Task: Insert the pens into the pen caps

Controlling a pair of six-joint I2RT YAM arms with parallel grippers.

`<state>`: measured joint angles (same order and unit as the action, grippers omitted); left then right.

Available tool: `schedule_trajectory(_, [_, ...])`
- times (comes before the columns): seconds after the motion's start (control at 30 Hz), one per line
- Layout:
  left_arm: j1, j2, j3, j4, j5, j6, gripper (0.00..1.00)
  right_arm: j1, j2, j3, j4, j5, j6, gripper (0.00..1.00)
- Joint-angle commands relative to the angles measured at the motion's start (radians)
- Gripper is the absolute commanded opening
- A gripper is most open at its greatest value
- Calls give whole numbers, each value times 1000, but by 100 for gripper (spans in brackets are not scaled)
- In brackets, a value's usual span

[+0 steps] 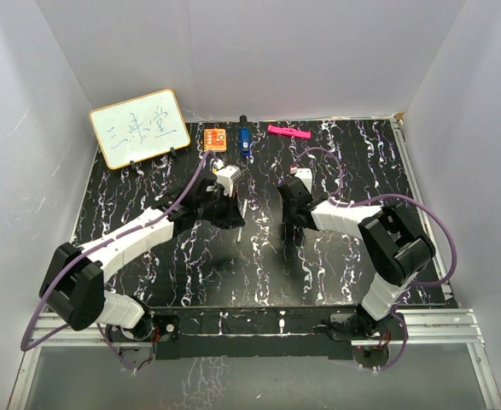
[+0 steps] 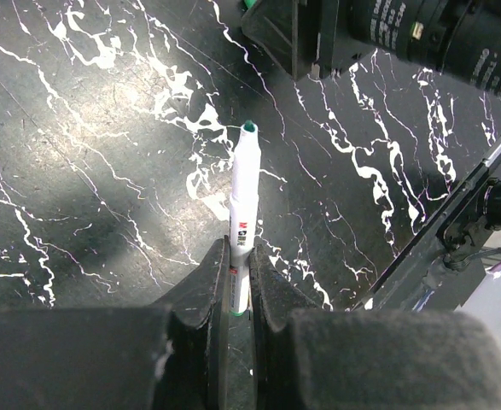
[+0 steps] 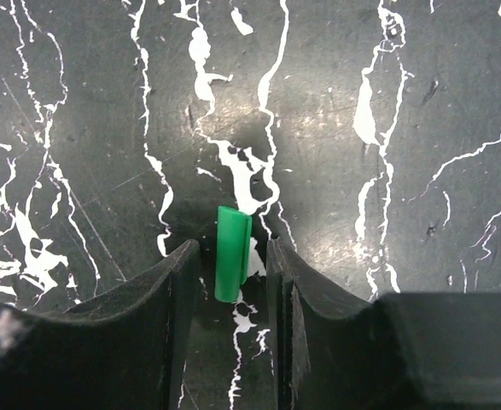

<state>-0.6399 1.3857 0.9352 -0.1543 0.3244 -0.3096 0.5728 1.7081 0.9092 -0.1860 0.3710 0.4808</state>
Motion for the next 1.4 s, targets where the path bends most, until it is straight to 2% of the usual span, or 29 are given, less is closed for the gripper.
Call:
schedule_trajectory(0.0, [20, -22, -13, 58, 49, -23, 0, 36, 27, 11, -72, 28, 38, 35])
schedule_trajectory(0.33, [35, -22, -24, 74, 61, -34, 0, 57, 116, 34, -124, 66, 70, 26])
schedule_trajectory(0.4, [34, -22, -24, 76, 62, -35, 0, 57, 130, 42, -131, 67, 75, 20])
schedule_trajectory(0.53, [38, -22, -30, 77, 62, -34, 0, 57, 157, 53, -150, 68, 87, 0])
schedule_trajectory(0.77, [40, -22, -47, 95, 72, -39, 0, 57, 171, 66, -154, 49, 88, 0])
schedule_trajectory(1.0, [40, 4, -72, 148, 74, -54, 0, 31, 99, 162, -131, 67, 44, 0])
schedule_trajectory(1.2, [40, 9, -138, 304, 106, -116, 0, -25, -104, 141, 43, 8, 2, 0])
schedule_trajectory(1.37, [16, 25, -201, 522, 129, -200, 0, -51, -346, -57, 373, -107, -5, 0])
